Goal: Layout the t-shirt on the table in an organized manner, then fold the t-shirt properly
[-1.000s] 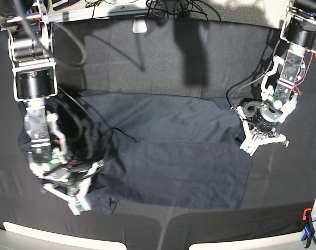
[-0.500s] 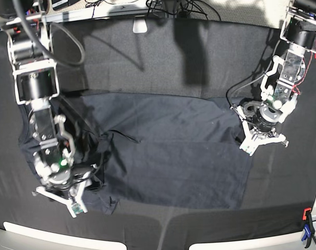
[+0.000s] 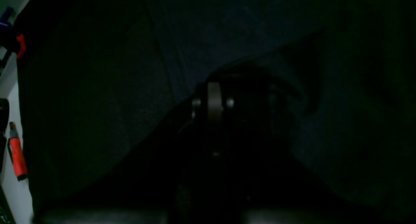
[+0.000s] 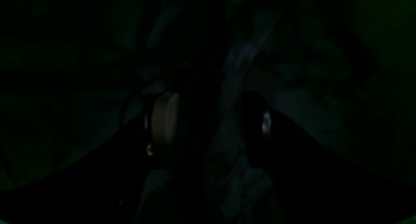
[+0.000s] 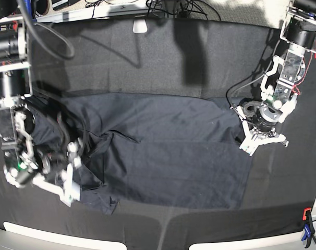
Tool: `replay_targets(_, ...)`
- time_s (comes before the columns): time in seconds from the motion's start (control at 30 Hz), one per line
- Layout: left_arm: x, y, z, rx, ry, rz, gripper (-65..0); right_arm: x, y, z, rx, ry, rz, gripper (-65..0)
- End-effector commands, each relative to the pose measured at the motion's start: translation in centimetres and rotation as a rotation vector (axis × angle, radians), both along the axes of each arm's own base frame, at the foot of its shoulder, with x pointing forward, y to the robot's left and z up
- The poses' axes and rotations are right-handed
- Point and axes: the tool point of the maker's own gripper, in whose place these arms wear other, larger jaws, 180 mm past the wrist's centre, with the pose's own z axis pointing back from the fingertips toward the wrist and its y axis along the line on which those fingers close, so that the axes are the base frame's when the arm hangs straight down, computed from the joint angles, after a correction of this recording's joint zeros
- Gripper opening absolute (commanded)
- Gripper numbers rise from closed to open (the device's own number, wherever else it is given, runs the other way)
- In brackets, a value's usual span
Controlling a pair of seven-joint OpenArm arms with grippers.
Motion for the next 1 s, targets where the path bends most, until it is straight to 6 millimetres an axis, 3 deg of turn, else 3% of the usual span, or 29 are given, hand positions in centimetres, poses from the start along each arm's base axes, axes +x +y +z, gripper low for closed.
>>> replay_targets(0.0, 1.3, 0.4, 1.9, 0.000, -0.060, 0.006, -65.0, 0.2, -0.1, 0.7, 0.000, -0.017, 0.024, -35.5)
replay_targets(0.17, 1.3, 0.4, 1.9, -0.001, -0.061, 0.005, -65.0, -2.4, -0.2, -4.4, -0.013, 0.090, -0.007, -35.5)
replay_targets(0.27, 1.3, 0.4, 1.9, -0.001, -0.060, 0.006, -65.0, -1.5, 0.7, -5.9, 0.022, 0.060, -0.045, -35.5)
replay_targets(0.37, 1.3, 0.4, 1.9, -0.001, -0.060, 0.006, -65.0, -0.8, 2.9, -6.6, 0.075, 0.044, -0.054, -35.5)
replay_targets(0.5, 1.3, 0.4, 1.9, -0.001, -0.060, 0.006, -65.0, 1.0, 6.4, -5.8, 0.121, -0.024, -0.018, -35.5)
replay_targets(0.63, 1.3, 0.4, 1.9, -0.001, -0.060, 0.006, -65.0, 3.6, 8.8, -4.2, 0.141, -0.156, -0.017, -35.5)
replay_targets(0.77, 1.3, 0.4, 1.9, 0.000, -0.060, 0.006, -65.0, 4.9, 10.9, -2.9, 0.150, -0.205, 0.004, -35.5)
replay_targets(0.87, 1.3, 0.4, 1.9, 0.000, -0.060, 0.006, -65.0, 5.1, 11.8, -2.6, 0.167, -0.211, 0.011, -35.5)
replay_targets(0.97, 1.3, 0.4, 1.8, -0.001, -0.059, 0.006, -65.0, 5.2, 11.3, -2.7, 0.144, -0.222, 0.012, -35.5)
